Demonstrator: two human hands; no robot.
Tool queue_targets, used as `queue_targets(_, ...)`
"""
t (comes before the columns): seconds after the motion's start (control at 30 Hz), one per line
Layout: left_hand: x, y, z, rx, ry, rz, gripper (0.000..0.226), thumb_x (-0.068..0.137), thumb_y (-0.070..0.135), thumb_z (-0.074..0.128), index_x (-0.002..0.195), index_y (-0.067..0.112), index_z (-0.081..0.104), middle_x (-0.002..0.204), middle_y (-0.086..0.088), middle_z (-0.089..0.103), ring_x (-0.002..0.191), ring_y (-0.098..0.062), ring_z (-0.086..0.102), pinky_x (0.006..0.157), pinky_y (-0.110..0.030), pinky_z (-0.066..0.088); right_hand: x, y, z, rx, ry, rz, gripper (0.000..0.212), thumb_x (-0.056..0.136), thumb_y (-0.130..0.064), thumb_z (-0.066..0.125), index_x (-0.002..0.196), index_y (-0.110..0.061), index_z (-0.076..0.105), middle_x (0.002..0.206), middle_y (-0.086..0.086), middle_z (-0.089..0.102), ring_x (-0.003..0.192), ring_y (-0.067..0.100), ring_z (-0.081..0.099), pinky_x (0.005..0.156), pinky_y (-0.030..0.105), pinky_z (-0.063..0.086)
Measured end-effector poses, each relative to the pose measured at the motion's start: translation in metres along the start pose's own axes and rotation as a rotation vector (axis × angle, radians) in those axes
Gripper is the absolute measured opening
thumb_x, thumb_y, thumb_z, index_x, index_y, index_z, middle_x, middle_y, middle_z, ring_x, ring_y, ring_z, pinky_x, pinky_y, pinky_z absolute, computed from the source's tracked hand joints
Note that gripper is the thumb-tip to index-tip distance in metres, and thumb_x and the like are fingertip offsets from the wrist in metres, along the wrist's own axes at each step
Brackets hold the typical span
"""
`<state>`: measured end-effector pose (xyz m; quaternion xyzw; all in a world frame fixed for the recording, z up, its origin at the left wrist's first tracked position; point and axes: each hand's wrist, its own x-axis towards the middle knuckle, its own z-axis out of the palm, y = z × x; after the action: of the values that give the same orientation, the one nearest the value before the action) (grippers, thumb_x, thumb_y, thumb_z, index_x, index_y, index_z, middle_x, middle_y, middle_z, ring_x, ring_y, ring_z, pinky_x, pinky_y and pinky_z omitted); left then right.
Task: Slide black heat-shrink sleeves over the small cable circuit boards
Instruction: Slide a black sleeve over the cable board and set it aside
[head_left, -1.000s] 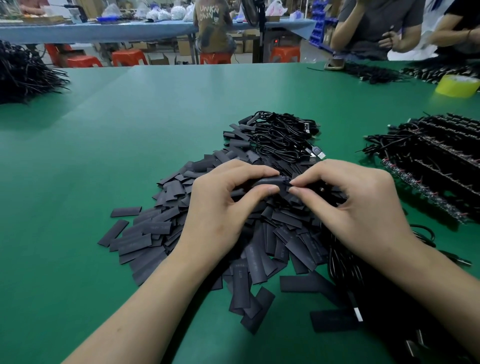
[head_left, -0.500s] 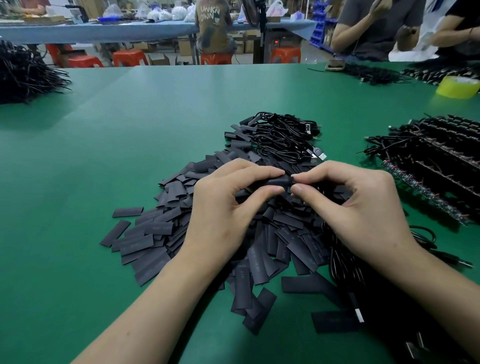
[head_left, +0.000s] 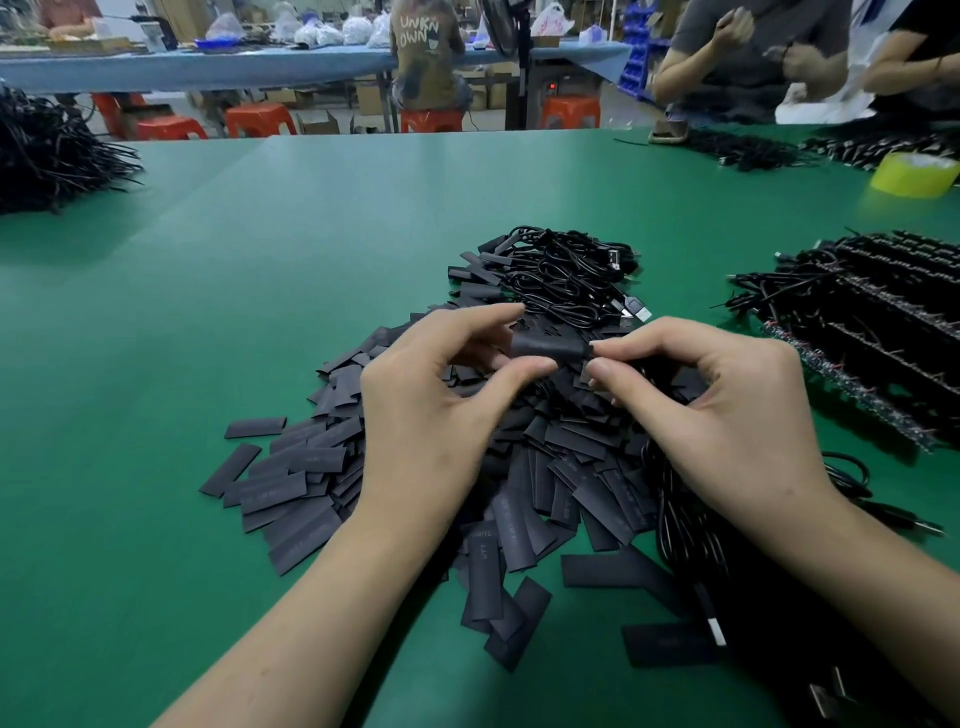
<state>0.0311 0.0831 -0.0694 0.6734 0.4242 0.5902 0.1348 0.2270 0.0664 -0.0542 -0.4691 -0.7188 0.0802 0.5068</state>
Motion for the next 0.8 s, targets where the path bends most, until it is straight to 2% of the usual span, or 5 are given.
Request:
queue_targets(0.33,-0.0051,-0.0004,0.0057,-0.025,0.023,-0.107,0.018,0.085,0.019,0.081,0.103,0.015,0.081,0.095,0.013,0.077,0.089,0.001,0.072,0.081,-0.013,0.053,-0.0010,0.0025,-0.0004,-0.044,0.043,0.019,0.008,0.088,-0.028,0.075,0.092,-0.024,0.080,0.081,-0.018,0.074,0.072,0.005,0.071,0.065,0.035,0.054)
queue_targets(0.5,-0.0053,0.0024,0.0070,-0.013,-0.010,-0.102,0.022,0.085,0.017,0.082,0.107,0.015,0.080,0.098,0.020,0.073,0.092,0.010,0.069,0.081,-0.006,0.049,-0.0010,0.0026,0.0003,-0.090,0.059,-0.007,0.006,0.088,-0.027,0.076,0.091,-0.023,0.080,0.082,-0.020,0.073,0.072,0.003,0.069,0.063,0.024,0.052)
queue_targets(0.67,-0.0044,0.0019,0.0075,-0.028,-0.043,-0.146,0.025,0.086,0.021,0.081,0.112,0.019,0.079,0.099,0.021,0.074,0.091,0.007,0.070,0.078,-0.007,0.050,-0.0007,0.0021,0.0004,-0.109,0.087,-0.004,0.004,0.088,-0.025,0.078,0.090,-0.022,0.080,0.082,-0.020,0.073,0.068,-0.003,0.065,0.060,0.008,0.042)
queue_targets(0.73,-0.0040,0.0016,0.0079,-0.032,-0.052,-0.163,0.026,0.087,0.022,0.080,0.112,0.022,0.079,0.097,0.023,0.074,0.089,0.006,0.071,0.076,-0.009,0.052,-0.0009,0.0020,0.0003,-0.100,0.087,0.007,0.006,0.088,-0.027,0.077,0.091,-0.022,0.080,0.081,-0.020,0.073,0.067,-0.002,0.065,0.060,0.011,0.043)
queue_targets(0.8,-0.0043,0.0015,0.0077,-0.015,-0.069,-0.166,0.023,0.088,0.023,0.079,0.112,0.024,0.080,0.095,0.021,0.075,0.087,0.002,0.071,0.076,-0.014,0.055,0.0003,0.0019,-0.0004,-0.085,0.094,0.017,0.007,0.088,-0.028,0.076,0.092,-0.023,0.080,0.079,-0.019,0.073,0.068,0.005,0.068,0.063,0.024,0.051)
